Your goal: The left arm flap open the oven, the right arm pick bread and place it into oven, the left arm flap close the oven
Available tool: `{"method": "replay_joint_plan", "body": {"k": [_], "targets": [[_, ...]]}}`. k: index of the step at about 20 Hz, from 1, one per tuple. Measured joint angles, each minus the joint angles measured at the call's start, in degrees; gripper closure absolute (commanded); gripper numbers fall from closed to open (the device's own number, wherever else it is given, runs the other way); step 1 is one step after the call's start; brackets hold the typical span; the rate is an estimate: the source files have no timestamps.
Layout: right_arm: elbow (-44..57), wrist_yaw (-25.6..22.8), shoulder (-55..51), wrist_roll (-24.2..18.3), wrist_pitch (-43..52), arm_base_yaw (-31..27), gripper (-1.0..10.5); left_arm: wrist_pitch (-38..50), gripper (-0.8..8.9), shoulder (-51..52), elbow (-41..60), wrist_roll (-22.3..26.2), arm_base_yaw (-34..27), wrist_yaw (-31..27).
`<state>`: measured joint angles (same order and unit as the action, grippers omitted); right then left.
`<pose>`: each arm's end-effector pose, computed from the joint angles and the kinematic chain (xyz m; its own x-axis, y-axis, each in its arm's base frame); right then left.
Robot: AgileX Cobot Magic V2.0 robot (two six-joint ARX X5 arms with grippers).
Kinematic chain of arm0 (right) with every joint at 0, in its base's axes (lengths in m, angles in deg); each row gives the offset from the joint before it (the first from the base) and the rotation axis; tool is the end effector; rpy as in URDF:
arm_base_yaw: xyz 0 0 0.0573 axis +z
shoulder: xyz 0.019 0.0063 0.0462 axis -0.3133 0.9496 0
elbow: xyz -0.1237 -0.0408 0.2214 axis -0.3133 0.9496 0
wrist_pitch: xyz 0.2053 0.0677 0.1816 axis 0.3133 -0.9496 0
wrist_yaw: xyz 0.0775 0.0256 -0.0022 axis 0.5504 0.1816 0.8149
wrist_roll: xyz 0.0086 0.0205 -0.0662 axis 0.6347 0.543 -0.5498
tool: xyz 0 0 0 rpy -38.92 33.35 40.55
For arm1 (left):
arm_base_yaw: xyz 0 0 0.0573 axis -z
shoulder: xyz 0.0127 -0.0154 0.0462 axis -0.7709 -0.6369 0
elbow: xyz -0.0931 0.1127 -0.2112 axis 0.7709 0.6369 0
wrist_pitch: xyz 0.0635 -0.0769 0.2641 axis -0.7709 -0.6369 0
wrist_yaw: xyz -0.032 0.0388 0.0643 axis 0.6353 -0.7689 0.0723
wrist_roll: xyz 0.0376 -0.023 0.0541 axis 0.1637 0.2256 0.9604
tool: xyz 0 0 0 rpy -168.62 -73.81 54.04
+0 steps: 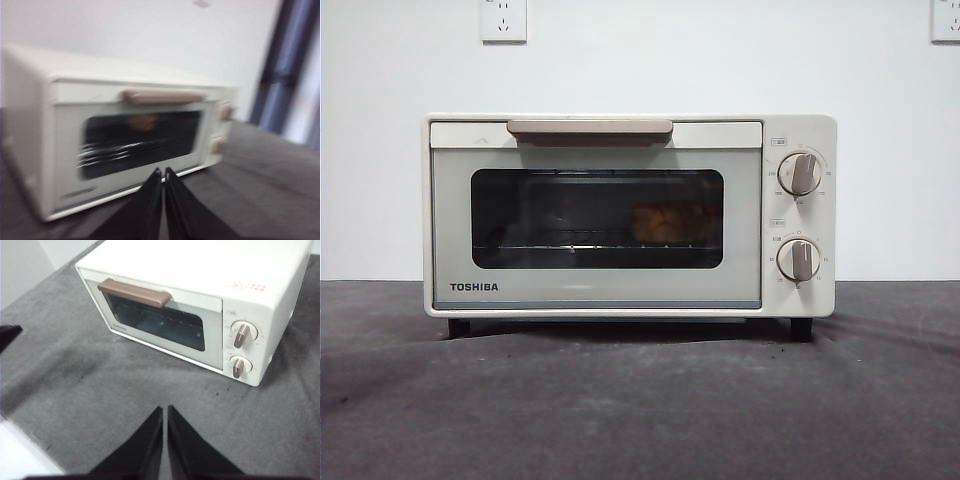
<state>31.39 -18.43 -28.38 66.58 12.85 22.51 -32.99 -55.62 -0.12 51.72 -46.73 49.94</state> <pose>0.1018 0.0879 0.3542 0.6827 0.5895 -0.4318 -0.5469 0.8041 0.2331 0.1460 -0.0393 0.1833 0.7841 -0.6153 0.0815 0.6199 0.7702 -0.1501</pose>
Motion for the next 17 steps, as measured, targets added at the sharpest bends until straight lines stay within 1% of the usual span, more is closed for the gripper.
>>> {"method": "replay_joint_plan", "body": {"k": [4, 7, 9, 12, 14, 17], "targets": [[0.00, 0.00, 0.00, 0.00, 0.44, 0.00, 9.3, -4.33, 7.94, 0.00, 0.00, 8.57, -0.04, -3.58], [0.00, 0.00, 0.00, 0.00, 0.44, 0.00, 9.3, -9.07, 7.94, 0.00, 0.00, 12.20, -0.04, -7.54], [0.00, 0.00, 0.00, 0.00, 0.44, 0.00, 9.3, -12.90, 7.94, 0.00, 0.00, 12.66, -0.04, -10.23], [0.00, 0.00, 0.00, 0.00, 0.44, 0.00, 9.3, -13.55, 7.94, -0.02, -0.02, 12.39, -0.07, -14.97], [0.00, 0.00, -0.02, 0.00, 0.44, 0.00, 9.3, -13.73, 7.94, 0.02, -0.02, 11.80, -0.09, -19.26], [0.00, 0.00, -0.02, 0.00, 0.44, 0.00, 9.3, -14.16, 7.94, 0.02, 0.00, 10.25, -0.22, -27.69]]}}
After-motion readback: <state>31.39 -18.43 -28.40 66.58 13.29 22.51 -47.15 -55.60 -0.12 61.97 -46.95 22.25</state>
